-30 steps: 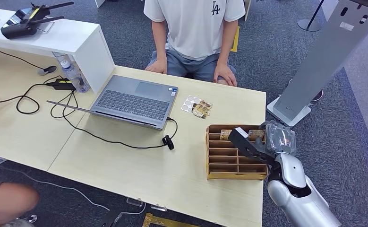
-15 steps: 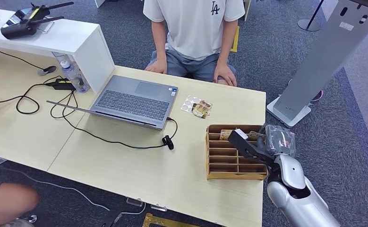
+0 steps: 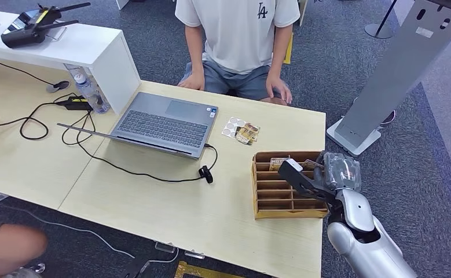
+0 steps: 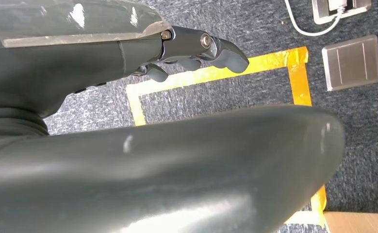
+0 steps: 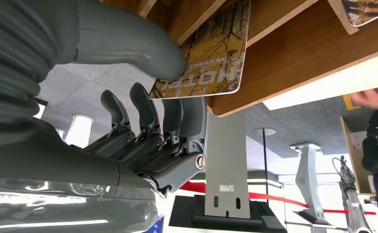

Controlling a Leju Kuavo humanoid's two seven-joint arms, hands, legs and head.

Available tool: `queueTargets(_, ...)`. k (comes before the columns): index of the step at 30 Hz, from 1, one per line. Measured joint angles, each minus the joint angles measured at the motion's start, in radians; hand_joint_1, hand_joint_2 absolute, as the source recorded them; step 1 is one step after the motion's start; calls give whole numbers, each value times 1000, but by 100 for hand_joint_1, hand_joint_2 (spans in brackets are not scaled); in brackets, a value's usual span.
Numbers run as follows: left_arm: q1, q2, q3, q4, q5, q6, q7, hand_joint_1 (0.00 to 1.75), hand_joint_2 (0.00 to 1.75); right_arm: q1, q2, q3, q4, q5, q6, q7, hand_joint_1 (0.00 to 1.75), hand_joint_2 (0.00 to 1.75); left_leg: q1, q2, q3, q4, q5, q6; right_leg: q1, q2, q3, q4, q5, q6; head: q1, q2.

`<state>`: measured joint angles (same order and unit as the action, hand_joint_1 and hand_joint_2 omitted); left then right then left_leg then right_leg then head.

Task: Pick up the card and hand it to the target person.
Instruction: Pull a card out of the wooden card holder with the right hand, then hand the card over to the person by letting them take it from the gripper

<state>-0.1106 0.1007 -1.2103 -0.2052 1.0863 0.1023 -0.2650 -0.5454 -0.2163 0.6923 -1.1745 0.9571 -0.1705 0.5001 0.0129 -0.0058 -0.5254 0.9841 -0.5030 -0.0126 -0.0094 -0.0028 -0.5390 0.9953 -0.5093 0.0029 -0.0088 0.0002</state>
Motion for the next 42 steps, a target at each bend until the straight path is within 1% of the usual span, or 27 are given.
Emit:
queueTargets(10, 0, 0, -1, 0, 8, 8, -7, 0, 0, -3, 2, 0, -16, -4, 6, 9, 140, 175, 0, 0, 0, 0, 0, 0, 0, 0, 0, 0, 0, 0, 0, 0)
queueTargets(19, 1, 0, -1, 0, 12, 8, 2, 0, 0, -37, -40, -8, -206, 30, 34, 61, 140, 175, 0, 0, 0, 0, 0, 0, 0, 0, 0, 0, 0, 0, 0, 0)
queueTargets(23, 1, 0, -1, 0, 18, 8, 4, 0, 0, -47, -54, -11, -295, 45, 28, 63, 140, 175, 0, 0, 0, 0, 0, 0, 0, 0, 0, 0, 0, 0, 0, 0)
queueTargets(27, 1, 0, -1, 0, 21, 7, 4, 0, 0, -44, -59, -11, -353, 55, 5, 48, 140, 175, 0, 0, 0, 0, 0, 0, 0, 0, 0, 0, 0, 0, 0, 0)
queueTargets(29, 1, 0, -1, 0, 22, 6, 4, 0, 0, -37, -58, -11, -366, 55, -20, 29, 140, 175, 0, 0, 0, 0, 0, 0, 0, 0, 0, 0, 0, 0, 0, 0)
queueTargets(32, 1, 0, -1, 0, 22, 5, 4, 0, 0, -18, -52, -10, -368, 59, -81, -10, 140, 175, 0, 0, 0, 0, 0, 0, 0, 0, 0, 0, 0, 0, 0, 0)
queueTargets(42, 0, -5, -6, 0, 8, -11, 4, 0, 0, 38, -15, -10, -281, 79, -365, -182, 140, 175, 0, 0, -1, 0, 0, 0, 0, 0, -1, 0, 0, 0, 0, 0)
